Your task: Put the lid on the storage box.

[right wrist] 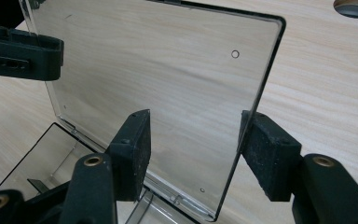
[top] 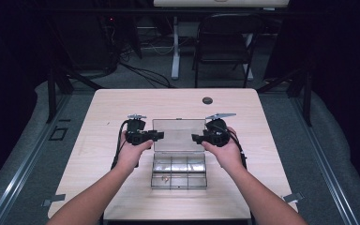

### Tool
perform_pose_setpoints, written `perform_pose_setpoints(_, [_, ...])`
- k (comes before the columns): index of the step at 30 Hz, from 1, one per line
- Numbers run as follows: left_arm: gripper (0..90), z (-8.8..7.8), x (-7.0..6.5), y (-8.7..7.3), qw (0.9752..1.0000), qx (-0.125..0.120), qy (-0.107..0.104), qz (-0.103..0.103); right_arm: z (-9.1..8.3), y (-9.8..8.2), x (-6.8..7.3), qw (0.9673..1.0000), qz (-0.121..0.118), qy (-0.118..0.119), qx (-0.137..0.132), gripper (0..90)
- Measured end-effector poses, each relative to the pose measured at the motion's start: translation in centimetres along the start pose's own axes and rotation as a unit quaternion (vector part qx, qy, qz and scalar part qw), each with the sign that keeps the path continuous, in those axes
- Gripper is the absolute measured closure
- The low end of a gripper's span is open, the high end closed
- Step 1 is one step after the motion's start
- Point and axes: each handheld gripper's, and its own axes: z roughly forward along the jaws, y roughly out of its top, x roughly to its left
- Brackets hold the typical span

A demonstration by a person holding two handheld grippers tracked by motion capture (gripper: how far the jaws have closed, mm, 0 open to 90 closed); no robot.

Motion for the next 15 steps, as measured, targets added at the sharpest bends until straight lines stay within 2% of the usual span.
perform_pose_setpoints(15, [58.8,-0.34,-0.31,-0.15,0.9999,0.0,-0.003,0.017,-0.5,-0.14,0.21,0.9999,-0.011,0.005,-0.004,43.7])
